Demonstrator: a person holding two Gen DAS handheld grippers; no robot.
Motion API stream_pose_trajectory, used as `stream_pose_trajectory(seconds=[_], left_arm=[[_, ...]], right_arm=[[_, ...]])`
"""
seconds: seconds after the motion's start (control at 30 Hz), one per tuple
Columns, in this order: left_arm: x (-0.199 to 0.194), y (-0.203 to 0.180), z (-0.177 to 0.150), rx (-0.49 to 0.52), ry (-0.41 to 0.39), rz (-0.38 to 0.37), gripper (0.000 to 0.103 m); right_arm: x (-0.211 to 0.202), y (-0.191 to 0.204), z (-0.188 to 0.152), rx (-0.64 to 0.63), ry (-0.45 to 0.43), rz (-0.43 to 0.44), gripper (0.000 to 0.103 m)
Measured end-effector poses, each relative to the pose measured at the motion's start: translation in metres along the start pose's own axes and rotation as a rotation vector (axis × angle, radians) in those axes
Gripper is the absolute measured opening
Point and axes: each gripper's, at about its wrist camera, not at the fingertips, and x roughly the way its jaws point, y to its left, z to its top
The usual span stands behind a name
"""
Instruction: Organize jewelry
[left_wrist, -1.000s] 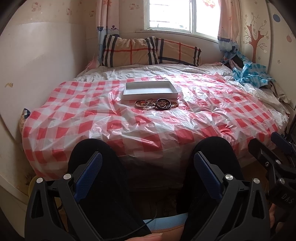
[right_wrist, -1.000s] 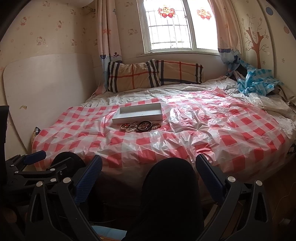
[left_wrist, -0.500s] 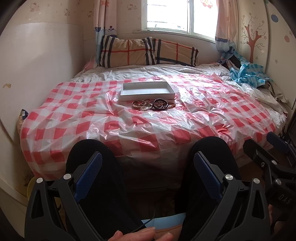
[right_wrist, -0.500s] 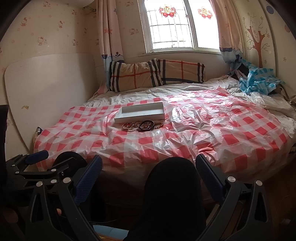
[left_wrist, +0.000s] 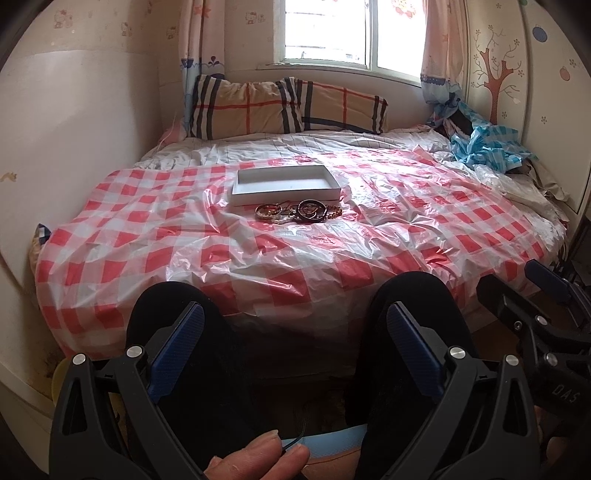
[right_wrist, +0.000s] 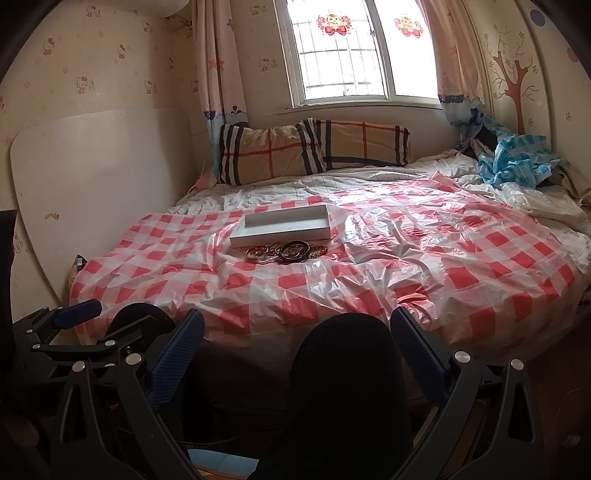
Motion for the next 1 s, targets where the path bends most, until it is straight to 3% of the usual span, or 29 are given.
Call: stream_pose_trajectory(seconds=[0.1, 0.2, 0.63, 0.83, 1.0], left_arm=[[0.000, -0.001, -0.001, 0.012, -0.002, 0.027, 0.095], [0.002, -0.001, -0.001, 0.031, 0.003, 0.112, 0.095], [0.005, 0.009, 0.004, 0.016, 0.011, 0.093, 0.095], [0.041, 0.024, 0.030, -0.034, 0.038, 0.089, 0.095], [0.084, 0.043, 0.056, -0.077, 0.071, 0.095, 0.095]], right_arm=[[0.001, 0.000, 0.001, 0.018, -0.001, 0.010, 0.097], [0.000, -0.001, 0.002, 0.031, 0.008, 0.017, 0.097], [0.004, 0.000, 0.005, 0.013, -0.005, 0.015, 0.097], [0.045, 0.007, 0.035, -0.017, 0.009, 0.018, 0.097], [0.104, 0.006, 0.054, -0.077, 0.091, 0.001, 0.097]])
